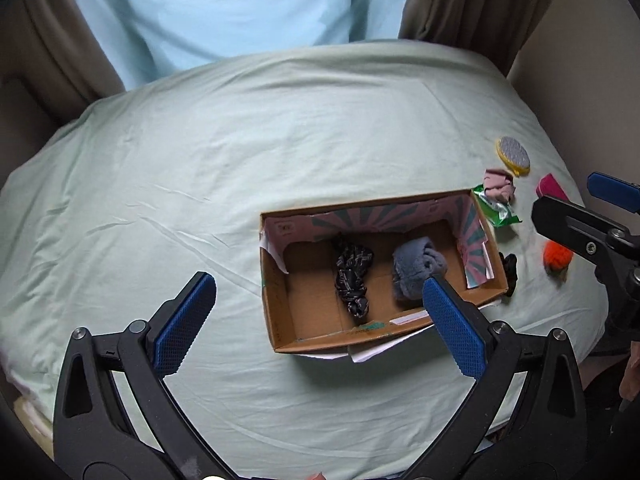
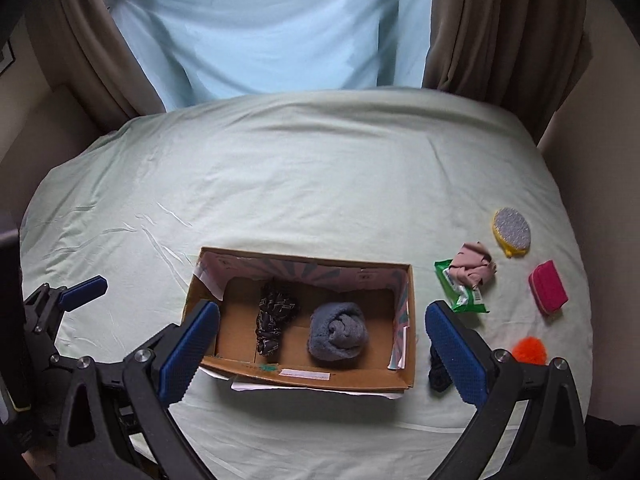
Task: Organize soft objects
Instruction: 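Withdraw both tools from the box and move toward the remaining items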
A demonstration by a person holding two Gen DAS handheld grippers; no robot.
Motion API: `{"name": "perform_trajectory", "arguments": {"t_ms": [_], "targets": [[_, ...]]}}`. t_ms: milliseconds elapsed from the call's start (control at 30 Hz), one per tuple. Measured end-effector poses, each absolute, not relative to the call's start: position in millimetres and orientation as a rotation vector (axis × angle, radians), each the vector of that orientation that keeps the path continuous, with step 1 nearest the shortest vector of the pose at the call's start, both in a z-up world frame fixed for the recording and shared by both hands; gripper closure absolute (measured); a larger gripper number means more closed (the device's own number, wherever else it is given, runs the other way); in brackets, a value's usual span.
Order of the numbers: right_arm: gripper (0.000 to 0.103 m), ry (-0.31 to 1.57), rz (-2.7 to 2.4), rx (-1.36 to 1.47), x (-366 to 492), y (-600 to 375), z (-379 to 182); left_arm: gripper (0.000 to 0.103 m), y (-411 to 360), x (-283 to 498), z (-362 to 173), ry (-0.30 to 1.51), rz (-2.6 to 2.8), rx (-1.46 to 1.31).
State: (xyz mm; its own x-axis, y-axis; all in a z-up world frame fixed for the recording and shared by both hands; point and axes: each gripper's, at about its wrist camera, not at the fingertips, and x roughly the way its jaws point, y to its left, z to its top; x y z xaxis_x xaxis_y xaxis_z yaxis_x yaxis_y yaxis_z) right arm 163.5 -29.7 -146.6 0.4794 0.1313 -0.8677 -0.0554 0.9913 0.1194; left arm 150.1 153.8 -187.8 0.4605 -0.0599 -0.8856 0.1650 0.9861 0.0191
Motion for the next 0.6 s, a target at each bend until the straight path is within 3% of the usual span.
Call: {"name": "perform_trajectory", "arguments": {"t_ms": [600], "targets": [[0.0, 0.596, -0.001, 0.054, 36, -87, -25, 0.0, 143, 29, -36, 0.651, -0.044, -0.007]]}}
